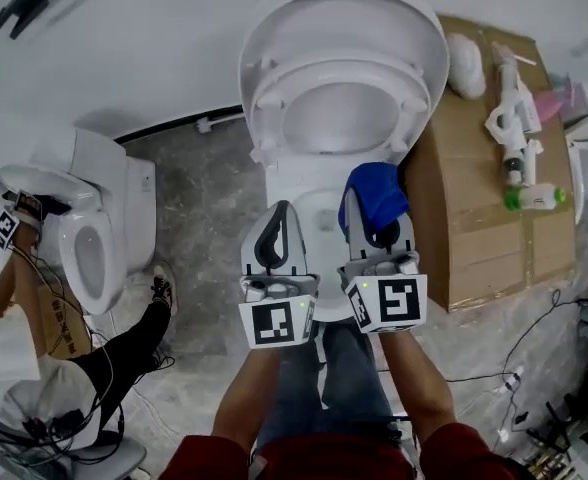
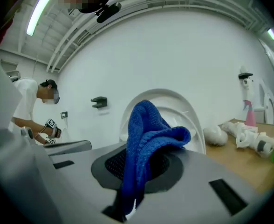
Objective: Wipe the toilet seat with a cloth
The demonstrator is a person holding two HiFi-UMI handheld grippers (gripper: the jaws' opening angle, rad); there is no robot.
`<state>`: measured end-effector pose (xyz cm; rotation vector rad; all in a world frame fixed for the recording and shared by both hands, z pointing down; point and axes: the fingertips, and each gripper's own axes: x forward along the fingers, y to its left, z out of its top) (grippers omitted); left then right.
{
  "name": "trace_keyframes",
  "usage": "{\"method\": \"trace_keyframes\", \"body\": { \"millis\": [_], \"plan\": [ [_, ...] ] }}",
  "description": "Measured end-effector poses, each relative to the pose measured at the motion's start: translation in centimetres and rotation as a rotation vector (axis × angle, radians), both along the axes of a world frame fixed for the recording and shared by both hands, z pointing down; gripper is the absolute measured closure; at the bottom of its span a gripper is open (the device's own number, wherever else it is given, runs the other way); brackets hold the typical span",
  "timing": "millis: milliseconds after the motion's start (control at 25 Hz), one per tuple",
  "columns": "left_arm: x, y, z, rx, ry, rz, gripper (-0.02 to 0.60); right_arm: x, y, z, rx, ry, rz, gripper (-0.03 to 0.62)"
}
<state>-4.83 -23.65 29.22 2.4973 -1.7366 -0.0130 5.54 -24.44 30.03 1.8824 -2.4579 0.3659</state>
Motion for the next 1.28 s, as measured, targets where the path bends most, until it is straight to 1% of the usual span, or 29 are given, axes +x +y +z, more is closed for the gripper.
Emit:
{"method": "trace_keyframes", "body": {
  "millis": [120,280,360,440,520,600,640,720,840,920,1000,1120,1200,1280],
  "plan": [
    [1.1,0.7,-3.9,0.008,0.006,0.026,0.565,1.3,1.4,-5.9,0.056,-0.027,0.008,0.536],
    [1.6,2.0,-8.0,0.005,0.019,0.032,0.565,2.0,3.3,-11.1,0.122,0.008,0.008,0.536],
    [1.8,2.3,-9.5,0.014,-0.005,0.034,0.565,2.6,3.7,-12.6,0.131,0.001,0.021,0.536],
    [2.4,2.1,-10.3,0.012,-0.059,0.059,0.565,3.3,4.0,-13.6,0.132,-0.008,0.033,0.536],
    [3.2,1.3,-10.4,-0.009,-0.148,0.116,0.557,3.9,4.3,-14.2,0.133,-0.012,0.039,0.536],
    [4.2,-0.1,-10.5,-0.029,-0.249,0.183,0.510,4.5,4.6,-14.6,0.135,-0.012,0.047,0.536],
    [4.6,-1.0,-10.6,-0.033,-0.304,0.215,0.470,4.8,4.8,-14.7,0.136,-0.011,0.052,0.536],
    [5.6,-2.9,-10.9,-0.041,-0.429,0.285,0.451,5.5,5.0,-14.8,0.135,-0.007,0.061,0.535],
    [7.6,-5.7,-11.2,-0.044,-0.642,0.398,0.397,6.8,5.3,-14.5,0.126,-0.007,0.080,0.536],
    [9.0,-7.7,-11.4,-0.020,-0.786,0.448,0.397,7.7,5.6,-14.3,0.118,-0.012,0.098,0.536],
    [10.2,-9.9,-11.2,-0.009,-0.913,0.485,0.397,8.4,5.8,-14.0,0.109,-0.016,0.114,0.536],
    [11.5,-13.0,-9.8,-0.034,-1.097,0.552,0.389,9.0,6.1,-13.8,0.102,-0.010,0.118,0.535],
    [12.1,-14.3,-8.8,-0.051,-1.198,0.600,0.380,9.4,6.4,-13.6,0.096,-0.012,0.127,0.536],
    [12.7,-15.2,-8.4,-0.064,-1.255,0.636,0.380,9.8,6.5,-13.4,0.092,-0.008,0.128,0.536]
  ]
}}
